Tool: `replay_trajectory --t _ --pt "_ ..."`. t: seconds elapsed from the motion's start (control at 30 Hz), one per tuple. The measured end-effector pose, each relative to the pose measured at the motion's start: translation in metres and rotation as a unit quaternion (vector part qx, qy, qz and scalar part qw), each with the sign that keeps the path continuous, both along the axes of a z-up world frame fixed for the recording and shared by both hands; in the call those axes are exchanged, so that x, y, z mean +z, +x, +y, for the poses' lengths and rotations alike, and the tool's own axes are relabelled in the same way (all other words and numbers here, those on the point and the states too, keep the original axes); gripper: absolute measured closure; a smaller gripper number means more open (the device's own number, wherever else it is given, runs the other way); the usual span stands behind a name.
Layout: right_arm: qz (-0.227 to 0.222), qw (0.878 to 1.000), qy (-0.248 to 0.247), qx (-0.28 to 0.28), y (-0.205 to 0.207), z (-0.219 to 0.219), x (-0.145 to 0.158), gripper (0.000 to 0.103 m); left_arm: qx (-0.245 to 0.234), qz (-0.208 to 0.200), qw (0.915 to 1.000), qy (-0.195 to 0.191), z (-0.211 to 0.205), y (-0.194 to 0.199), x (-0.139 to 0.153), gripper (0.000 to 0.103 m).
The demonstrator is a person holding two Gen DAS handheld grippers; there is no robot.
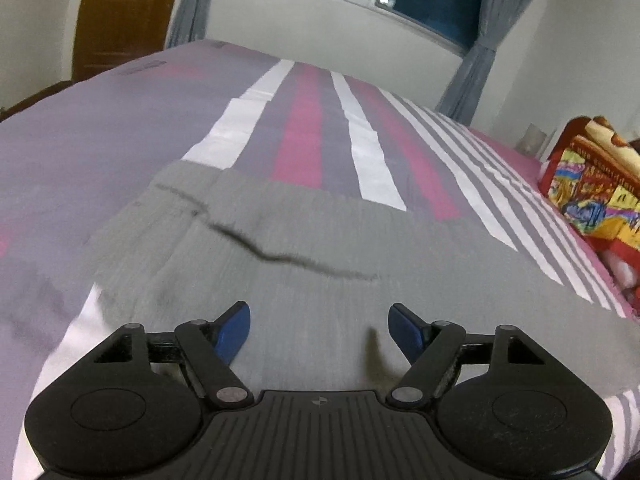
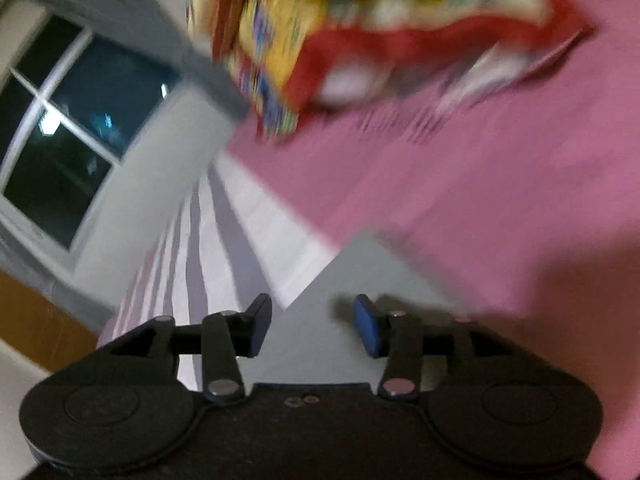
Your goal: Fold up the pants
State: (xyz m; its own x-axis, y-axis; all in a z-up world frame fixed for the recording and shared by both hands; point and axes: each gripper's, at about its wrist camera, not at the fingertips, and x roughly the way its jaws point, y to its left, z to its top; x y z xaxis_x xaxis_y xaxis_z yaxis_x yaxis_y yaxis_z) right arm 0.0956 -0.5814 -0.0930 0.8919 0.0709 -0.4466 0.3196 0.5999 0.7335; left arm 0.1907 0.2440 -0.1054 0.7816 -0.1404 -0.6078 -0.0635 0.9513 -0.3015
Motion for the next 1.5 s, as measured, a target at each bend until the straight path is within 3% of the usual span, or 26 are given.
replay_trajectory --t 0.17,0.3,0.47,0.63,0.8,0.87,0.97,1.0,1.07,1.17,1.23,1.3,1.37,1.4,1.43,1.5 --pt "0.000 0.999 0.051 -0.020 -0.056 0.002 -0.026 0.060 0.022 0.000 0.9996 -0.018 0.002 -0.021 -0.005 0.026" --pt "0.006 0.996 0.085 -0.022 -0.039 0.016 -0.041 0.060 0.036 0.015 0.9989 -0.027 -0.002 -0.017 -0.010 0.020" --pt "-0.016 0.994 0.069 -0.083 -0.041 0.026 -0.031 0.069 0.045 0.024 0.9984 -0.027 -0.009 -0.008 -0.012 0.013" --pt "-0.014 0.996 0.047 -0.078 -0.033 0.030 -0.027 0.072 0.041 0.024 0.9987 -0.020 -0.011 -0.006 -0.015 0.012" --pt "0.009 0.995 0.073 -0.066 -0.018 0.023 -0.039 0.074 0.038 0.024 0.9988 -0.019 -0.012 -0.006 -0.016 0.012" --pt "0.008 0.995 0.079 -0.061 -0.017 0.022 -0.039 0.094 0.035 0.025 0.9989 -0.019 -0.012 -0.005 -0.016 0.012" --pt "-0.010 0.997 0.053 -0.054 -0.024 0.027 -0.030 0.096 0.033 0.024 0.9990 -0.019 -0.012 -0.006 -0.016 0.012" --pt "0.004 0.997 0.046 -0.057 -0.024 0.027 -0.034 0.096 0.032 0.024 0.9990 -0.019 -0.011 -0.006 -0.017 0.012" --pt "0.016 0.996 0.067 -0.056 -0.024 0.023 -0.046 0.096 0.031 0.022 0.9991 -0.021 -0.011 -0.006 -0.018 0.012" --pt "-0.010 0.994 0.079 -0.074 -0.038 0.022 -0.040 0.078 0.028 0.023 0.9991 -0.019 -0.011 -0.007 -0.019 0.012" --pt "-0.019 0.992 0.092 -0.086 -0.046 0.024 -0.038 0.048 0.025 0.023 0.9993 -0.016 -0.011 -0.006 -0.019 0.012" --pt "-0.011 0.991 0.114 -0.068 -0.038 0.025 -0.046 0.048 0.025 0.024 0.9993 -0.013 -0.012 -0.006 -0.021 0.011" --pt "-0.006 0.991 0.119 -0.054 -0.025 0.027 -0.051 0.053 0.027 0.025 0.9992 -0.010 -0.015 -0.004 -0.022 0.009" --pt "0.003 0.994 0.102 -0.047 -0.017 0.029 -0.049 0.070 0.028 0.026 0.9992 -0.007 -0.016 -0.003 -0.020 0.008" --pt "0.023 0.996 0.082 -0.035 -0.007 0.031 -0.047 0.093 0.027 0.028 0.9992 -0.002 -0.019 -0.002 -0.021 0.008" --pt "0.046 0.998 0.030 -0.018 0.006 0.039 -0.029 0.094 0.022 0.032 0.9990 0.020 -0.023 0.002 -0.021 0.008"
